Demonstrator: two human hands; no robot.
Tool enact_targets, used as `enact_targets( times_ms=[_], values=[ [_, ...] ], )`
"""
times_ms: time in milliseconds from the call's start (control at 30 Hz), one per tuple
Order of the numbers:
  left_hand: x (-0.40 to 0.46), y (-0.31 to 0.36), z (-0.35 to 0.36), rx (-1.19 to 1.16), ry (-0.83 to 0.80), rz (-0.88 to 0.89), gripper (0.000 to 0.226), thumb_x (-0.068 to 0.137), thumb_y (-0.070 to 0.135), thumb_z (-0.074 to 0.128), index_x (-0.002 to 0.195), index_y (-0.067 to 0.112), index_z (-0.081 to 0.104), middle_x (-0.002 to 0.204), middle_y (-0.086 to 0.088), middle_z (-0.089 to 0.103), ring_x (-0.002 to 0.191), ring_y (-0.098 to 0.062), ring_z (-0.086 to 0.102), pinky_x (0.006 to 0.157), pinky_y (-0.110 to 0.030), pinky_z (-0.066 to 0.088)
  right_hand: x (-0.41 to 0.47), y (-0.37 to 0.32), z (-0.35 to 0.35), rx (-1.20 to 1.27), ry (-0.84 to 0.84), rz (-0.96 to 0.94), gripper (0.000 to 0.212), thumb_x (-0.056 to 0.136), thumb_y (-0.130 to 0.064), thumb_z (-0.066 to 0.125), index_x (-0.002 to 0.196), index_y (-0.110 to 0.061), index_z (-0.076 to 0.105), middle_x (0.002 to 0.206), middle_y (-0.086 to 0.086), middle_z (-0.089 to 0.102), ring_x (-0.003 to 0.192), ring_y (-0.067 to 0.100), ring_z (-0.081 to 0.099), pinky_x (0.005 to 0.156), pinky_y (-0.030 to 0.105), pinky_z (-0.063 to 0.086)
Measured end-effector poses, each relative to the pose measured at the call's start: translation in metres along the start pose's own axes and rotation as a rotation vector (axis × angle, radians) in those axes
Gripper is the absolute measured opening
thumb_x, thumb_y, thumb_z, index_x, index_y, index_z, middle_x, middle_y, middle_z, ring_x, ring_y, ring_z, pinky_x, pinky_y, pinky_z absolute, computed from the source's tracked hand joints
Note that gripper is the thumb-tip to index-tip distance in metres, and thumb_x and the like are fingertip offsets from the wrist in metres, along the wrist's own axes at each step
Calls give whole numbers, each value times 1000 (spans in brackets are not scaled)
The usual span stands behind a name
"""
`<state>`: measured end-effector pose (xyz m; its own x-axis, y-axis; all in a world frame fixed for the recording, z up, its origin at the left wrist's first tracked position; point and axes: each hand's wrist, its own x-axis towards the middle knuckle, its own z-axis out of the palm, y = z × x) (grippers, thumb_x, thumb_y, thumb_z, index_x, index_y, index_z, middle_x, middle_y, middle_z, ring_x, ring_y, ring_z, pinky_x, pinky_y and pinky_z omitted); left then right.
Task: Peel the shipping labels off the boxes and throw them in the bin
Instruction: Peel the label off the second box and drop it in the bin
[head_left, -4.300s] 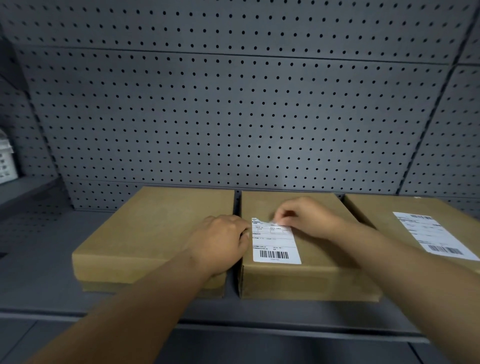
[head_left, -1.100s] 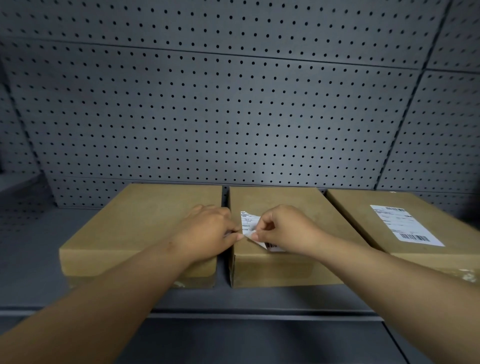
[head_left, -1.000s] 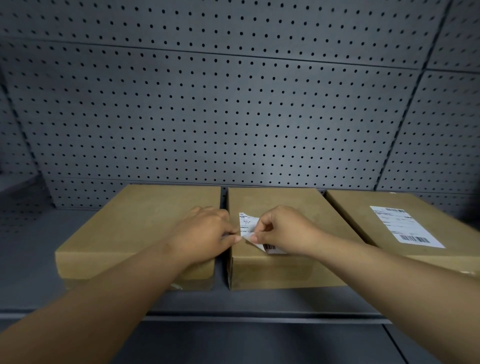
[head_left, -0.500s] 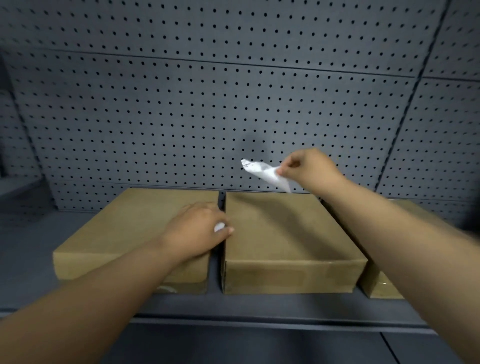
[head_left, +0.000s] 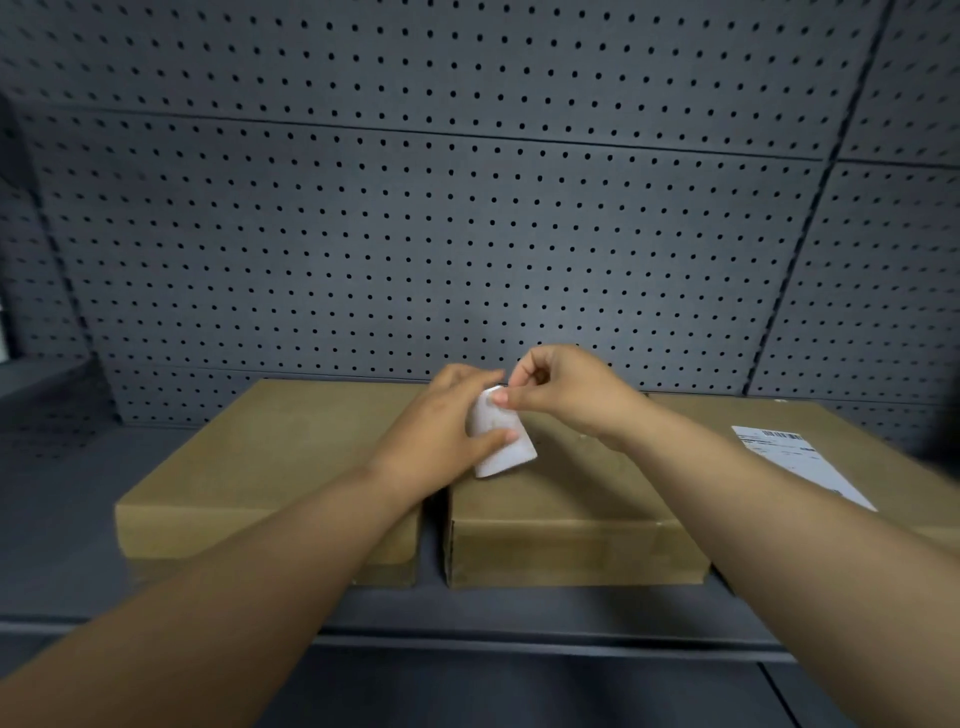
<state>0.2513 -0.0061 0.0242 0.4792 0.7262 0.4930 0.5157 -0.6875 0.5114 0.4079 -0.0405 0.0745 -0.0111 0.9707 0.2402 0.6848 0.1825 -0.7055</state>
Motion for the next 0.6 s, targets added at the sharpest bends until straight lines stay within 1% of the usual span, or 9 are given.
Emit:
enact_targets(
  times_ms=[67, 100, 233, 300, 367, 433, 500, 567, 600],
  values=[
    [2, 2, 2, 18, 3, 31, 38, 86, 19, 60, 123, 22, 52, 124, -1, 51, 114, -14, 48, 85, -16, 31, 2, 3, 1, 39, 13, -6, 24, 73, -33, 76, 69, -21, 55, 62, -9, 47, 54, 5, 40, 52, 18, 32],
    [3, 4, 2, 10, 9, 31, 34, 87, 13, 56, 120, 20, 54, 122, -3, 53, 113, -15, 49, 83, -15, 31, 3, 5, 1, 39, 19, -7, 26, 71, -34, 77, 70, -22, 55, 63, -9, 48, 55, 5, 41, 53, 18, 32],
    [7, 5, 0, 35, 30, 45, 43, 84, -7, 44, 120, 14, 56, 124, -6, 55, 113, -20, 51, 81, -10, 29, 8, 14, 0, 26, 0, 4, 28, 69, -36, 78, 72, -24, 53, 62, -10, 46, 44, -3, 42, 39, 8, 30],
    [8, 3, -3, 90, 33, 25, 45, 84, -9, 41, 119, 15, 57, 127, -4, 54, 115, -21, 50, 88, -17, 34, 10, 23, -4, 63, -46, 53, 27, 70, -34, 79, 77, -22, 55, 67, -8, 49, 52, -3, 45, 47, 7, 34],
    [7, -3, -10, 172, 63, -39, 41, 87, -7, 40, 115, 17, 58, 125, -3, 54, 115, -23, 49, 91, -28, 41, 10, 35, -8, 40, -65, 110, 24, 72, -31, 78, 80, -21, 58, 73, -7, 53, 66, 7, 50, 59, 15, 38],
    [6, -9, -18, 288, 87, -69, 31, 88, -3, 39, 104, 16, 58, 114, -4, 56, 108, -26, 49, 85, -32, 43, 11, 45, -7, -145, -73, 152, 17, 77, -28, 74, 83, -17, 62, 79, -6, 60, 77, 13, 54, 62, 18, 38],
    [4, -12, -23, 394, 91, -66, 15, 88, 3, 39, 89, 13, 51, 97, -4, 51, 97, -27, 48, 78, -35, 44, 10, 49, 7, -423, -116, 149, 19, 84, -29, 65, 95, -13, 66, 97, -2, 67, 90, 15, 57, 73, 23, 44],
    [3, -12, -24, 452, 73, -61, 9, 88, 10, 40, 80, 15, 39, 87, -2, 42, 89, -26, 45, 73, -35, 41, 8, 45, 31, -585, -100, 67, 21, 88, -28, 57, 102, -15, 66, 112, 6, 65, 102, 23, 59, 88, 30, 47],
    [3, -12, -23, 473, 54, -63, 10, 87, 14, 40, 79, 16, 35, 86, -1, 39, 86, -24, 42, 71, -35, 38, 6, 40, 43, -608, -75, -5, 21, 89, -26, 54, 104, -15, 66, 113, 8, 63, 104, 27, 58, 90, 34, 48]
  ],
)
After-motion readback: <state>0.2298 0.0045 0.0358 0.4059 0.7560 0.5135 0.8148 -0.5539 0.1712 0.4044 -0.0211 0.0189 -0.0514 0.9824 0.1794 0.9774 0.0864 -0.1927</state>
